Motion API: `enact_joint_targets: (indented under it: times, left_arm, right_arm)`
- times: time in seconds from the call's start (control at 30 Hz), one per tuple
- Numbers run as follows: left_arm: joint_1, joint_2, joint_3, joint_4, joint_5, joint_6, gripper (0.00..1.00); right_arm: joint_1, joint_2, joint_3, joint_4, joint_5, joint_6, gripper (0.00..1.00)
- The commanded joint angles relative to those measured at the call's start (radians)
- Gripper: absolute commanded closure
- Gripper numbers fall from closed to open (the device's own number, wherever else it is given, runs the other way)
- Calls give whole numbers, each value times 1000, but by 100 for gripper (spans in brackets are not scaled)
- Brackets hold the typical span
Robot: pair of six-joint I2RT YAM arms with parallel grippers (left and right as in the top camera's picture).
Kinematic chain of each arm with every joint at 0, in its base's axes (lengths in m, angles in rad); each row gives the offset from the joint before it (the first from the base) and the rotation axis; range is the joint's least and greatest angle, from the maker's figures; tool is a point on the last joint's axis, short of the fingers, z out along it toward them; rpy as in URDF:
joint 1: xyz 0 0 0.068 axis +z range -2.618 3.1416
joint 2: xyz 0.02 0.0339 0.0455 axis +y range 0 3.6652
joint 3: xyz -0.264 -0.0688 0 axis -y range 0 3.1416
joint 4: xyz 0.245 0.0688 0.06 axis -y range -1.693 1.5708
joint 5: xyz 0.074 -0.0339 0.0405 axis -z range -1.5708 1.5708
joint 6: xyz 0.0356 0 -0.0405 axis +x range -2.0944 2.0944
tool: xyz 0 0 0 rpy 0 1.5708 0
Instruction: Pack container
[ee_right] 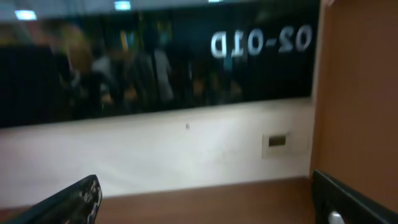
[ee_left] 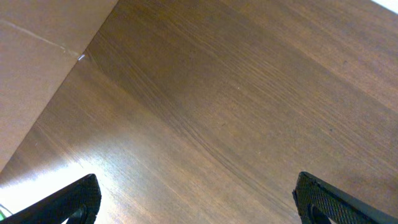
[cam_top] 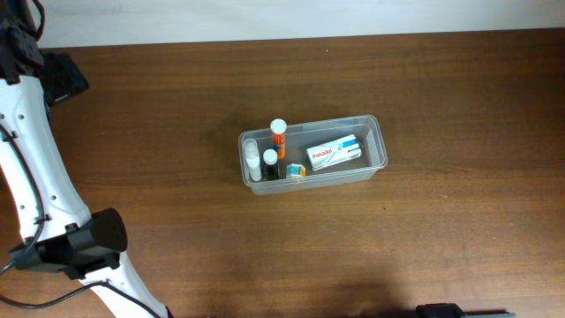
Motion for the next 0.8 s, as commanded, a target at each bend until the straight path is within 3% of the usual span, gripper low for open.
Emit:
enact_joint_targets:
  times: [0.0, 0.4, 0.77]
  left_arm:
    - [3, 5, 3, -1, -10, -10, 0]
    - [3, 5, 3, -1, -10, -10, 0]
    - [3, 5, 3, -1, -10, -10, 0]
  right_arm:
    - [-7, -120, -12, -6, 37, -10, 2]
    - [-7, -490, -12, -7, 84, -10, 2]
    - [-7, -667, -12, -7, 136, -10, 2]
